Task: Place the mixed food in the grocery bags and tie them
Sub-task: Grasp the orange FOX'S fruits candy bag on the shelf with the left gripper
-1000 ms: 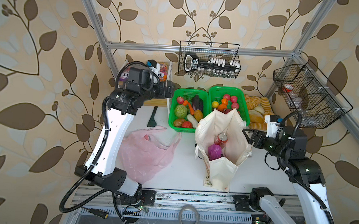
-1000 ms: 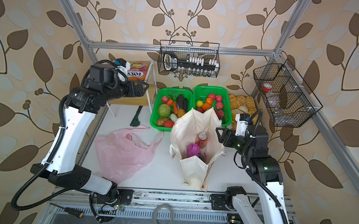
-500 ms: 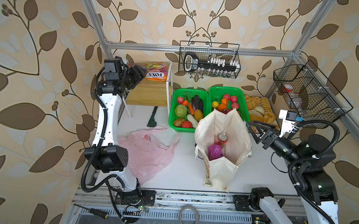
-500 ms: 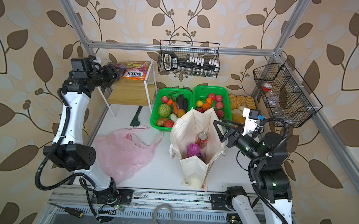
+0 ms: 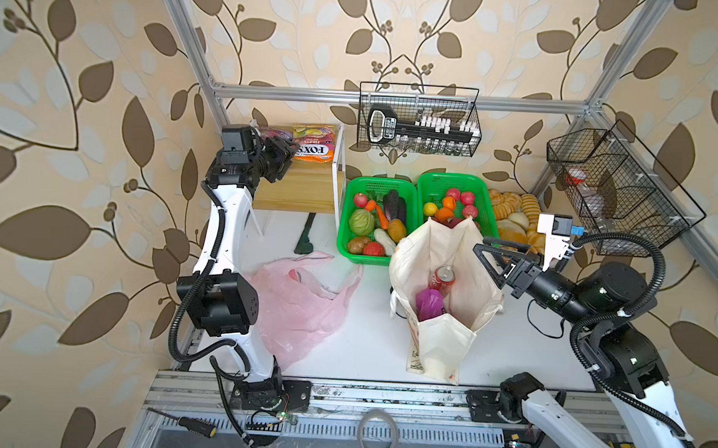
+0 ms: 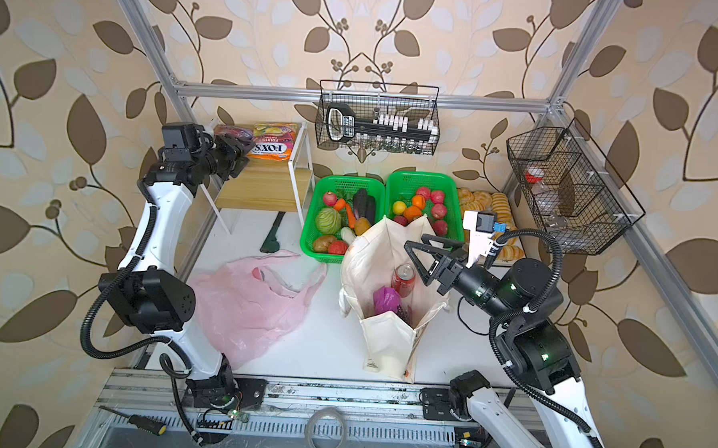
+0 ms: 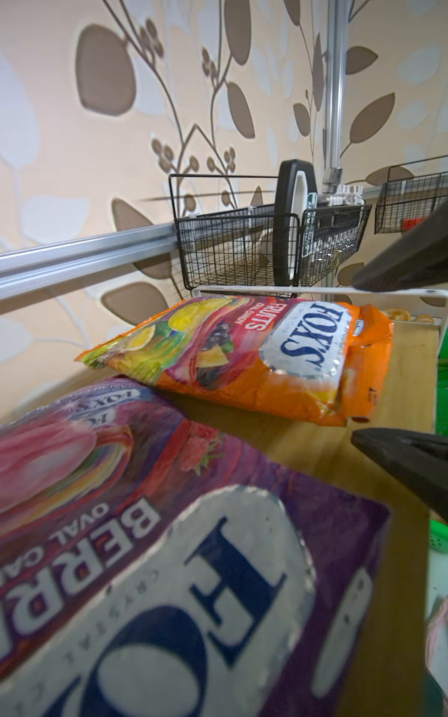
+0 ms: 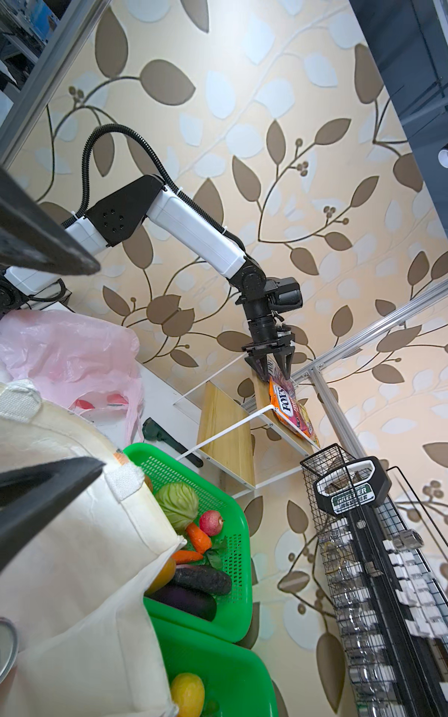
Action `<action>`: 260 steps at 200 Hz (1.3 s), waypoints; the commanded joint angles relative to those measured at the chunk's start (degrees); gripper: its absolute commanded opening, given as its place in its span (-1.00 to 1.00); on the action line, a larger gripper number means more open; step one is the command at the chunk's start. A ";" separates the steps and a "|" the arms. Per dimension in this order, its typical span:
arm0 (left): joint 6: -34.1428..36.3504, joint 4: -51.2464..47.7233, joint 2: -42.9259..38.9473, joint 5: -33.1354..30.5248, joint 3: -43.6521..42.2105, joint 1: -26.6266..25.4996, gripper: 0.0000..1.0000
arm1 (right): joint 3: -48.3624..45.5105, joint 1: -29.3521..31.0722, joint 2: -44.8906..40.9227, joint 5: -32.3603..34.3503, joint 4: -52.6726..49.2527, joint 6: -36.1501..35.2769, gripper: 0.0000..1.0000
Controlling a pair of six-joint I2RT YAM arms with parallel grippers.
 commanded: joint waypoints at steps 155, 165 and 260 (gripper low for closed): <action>-7.12 8.59 -10.13 3.81 -13.43 -0.05 -1.00 | -1.86 2.63 -1.68 6.96 1.23 -0.94 0.50; -5.89 7.69 -11.78 3.50 -14.79 0.06 -1.00 | -2.07 2.64 -1.73 7.05 1.44 -0.85 0.50; -9.10 12.14 -12.81 0.06 -18.84 0.62 0.04 | -2.52 2.71 -1.66 7.40 1.49 -0.72 0.51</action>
